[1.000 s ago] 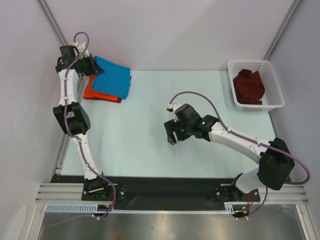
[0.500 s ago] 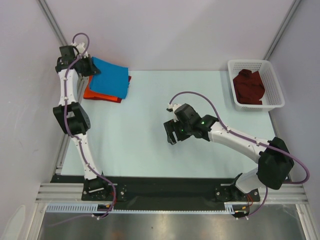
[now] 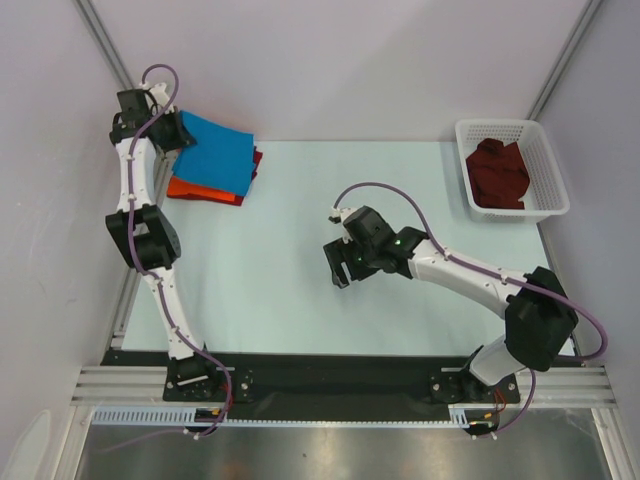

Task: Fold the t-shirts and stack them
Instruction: Neatly place the folded tshirt to the corner

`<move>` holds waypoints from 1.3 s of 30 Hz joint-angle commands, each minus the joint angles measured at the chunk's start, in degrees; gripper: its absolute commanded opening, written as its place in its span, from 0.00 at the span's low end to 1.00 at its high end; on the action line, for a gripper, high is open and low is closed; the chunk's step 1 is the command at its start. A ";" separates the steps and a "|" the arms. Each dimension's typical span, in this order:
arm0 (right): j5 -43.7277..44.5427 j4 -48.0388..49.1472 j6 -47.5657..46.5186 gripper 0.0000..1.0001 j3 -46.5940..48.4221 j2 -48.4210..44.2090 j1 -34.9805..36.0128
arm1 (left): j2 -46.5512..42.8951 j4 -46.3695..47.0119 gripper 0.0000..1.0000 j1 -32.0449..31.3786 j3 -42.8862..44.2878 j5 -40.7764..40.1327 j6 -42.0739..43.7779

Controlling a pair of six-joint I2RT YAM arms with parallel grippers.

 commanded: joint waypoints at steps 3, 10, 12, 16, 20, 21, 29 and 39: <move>-0.22 0.38 -0.18 0.79 2.66 0.74 -0.15 | 0.68 4.37 0.00 1.21 3.19 -3.19 2.36; -0.48 0.03 -0.79 0.79 3.54 1.88 -0.51 | 1.56 6.39 0.00 1.39 1.61 -4.86 2.10; -0.57 0.11 -0.88 0.79 3.54 2.40 -0.59 | 2.00 6.39 0.00 1.39 1.61 -6.87 2.45; -0.92 0.20 -0.79 0.79 3.72 3.28 -0.77 | 3.32 7.27 0.00 1.30 1.61 -9.60 2.62; -1.19 0.12 -0.70 0.79 4.16 3.81 -0.86 | 4.28 9.64 0.00 1.30 0.91 -11.45 2.71; -1.19 0.03 -0.62 0.79 4.25 3.99 -0.86 | 4.55 9.82 0.00 1.30 1.08 -11.36 2.71; -1.19 -0.41 -0.53 0.79 5.91 6.44 -1.03 | 7.97 11.93 0.00 1.30 1.08 -11.80 2.45; -1.36 -0.94 0.18 0.79 7.94 9.43 -1.03 | 9.38 14.92 0.15 1.39 -0.59 -18.31 3.06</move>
